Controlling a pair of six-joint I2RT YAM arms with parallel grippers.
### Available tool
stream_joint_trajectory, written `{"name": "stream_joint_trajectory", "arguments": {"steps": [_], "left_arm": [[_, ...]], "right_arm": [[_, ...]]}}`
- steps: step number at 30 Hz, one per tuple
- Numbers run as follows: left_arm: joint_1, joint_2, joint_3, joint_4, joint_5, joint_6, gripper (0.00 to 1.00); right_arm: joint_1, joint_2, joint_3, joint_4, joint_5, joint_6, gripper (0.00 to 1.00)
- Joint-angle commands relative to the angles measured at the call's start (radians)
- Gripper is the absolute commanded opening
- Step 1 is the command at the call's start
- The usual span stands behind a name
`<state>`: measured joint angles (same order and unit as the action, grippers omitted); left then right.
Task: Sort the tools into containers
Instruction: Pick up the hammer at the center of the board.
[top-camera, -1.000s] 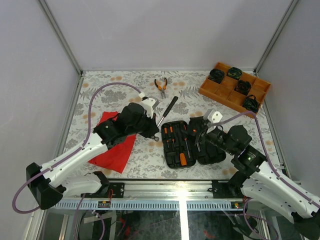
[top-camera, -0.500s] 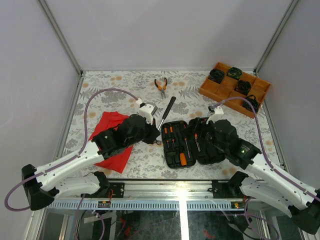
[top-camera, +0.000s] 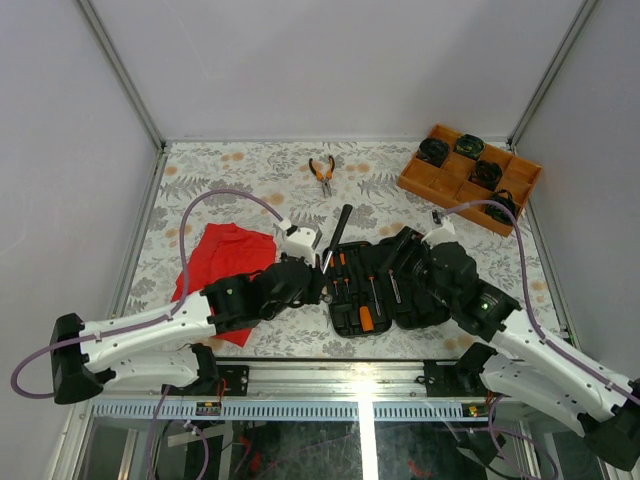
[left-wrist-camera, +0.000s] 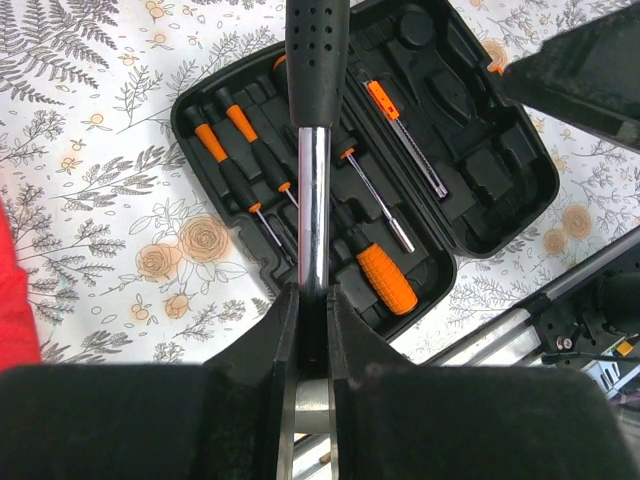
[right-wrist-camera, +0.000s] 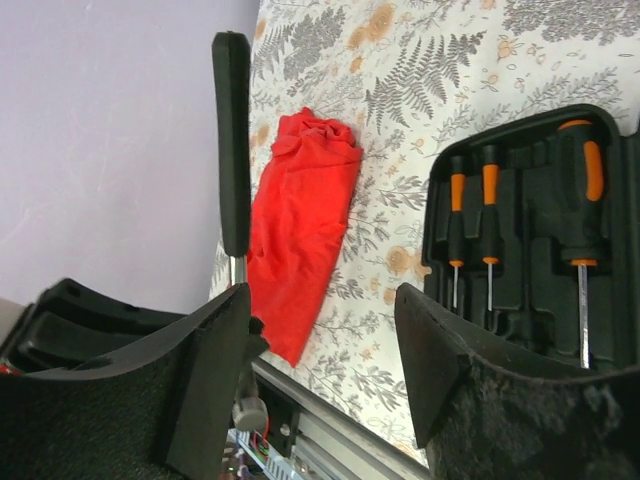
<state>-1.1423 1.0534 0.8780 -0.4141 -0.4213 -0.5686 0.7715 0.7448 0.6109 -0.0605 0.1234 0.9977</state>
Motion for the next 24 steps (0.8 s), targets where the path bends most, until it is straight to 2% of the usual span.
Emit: {"name": "stream_joint_trajectory", "arguments": {"steps": [1, 7, 13, 16, 24], "left_arm": [[-0.022, 0.025, -0.001, 0.138, -0.104, -0.041, 0.0], [-0.035, 0.076, 0.023, 0.155, -0.106, -0.043, 0.0], [-0.048, 0.101, 0.017, 0.165, -0.108, -0.073, 0.0], [-0.055, 0.109, 0.017, 0.167, -0.107, -0.08, 0.0], [-0.06, 0.133, 0.026, 0.174, -0.101, -0.076, 0.0]], "right_arm": [[0.005, 0.06, 0.048, 0.137, -0.004, 0.06, 0.65], [0.005, 0.122, 0.033, 0.236, 0.016, 0.062, 0.63], [0.005, 0.222, -0.023, 0.458, -0.013, 0.032, 0.63], [0.007, 0.277, -0.025, 0.517, -0.037, 0.031, 0.63], [0.012, 0.379, 0.006, 0.544, -0.103, 0.037, 0.61]]}}
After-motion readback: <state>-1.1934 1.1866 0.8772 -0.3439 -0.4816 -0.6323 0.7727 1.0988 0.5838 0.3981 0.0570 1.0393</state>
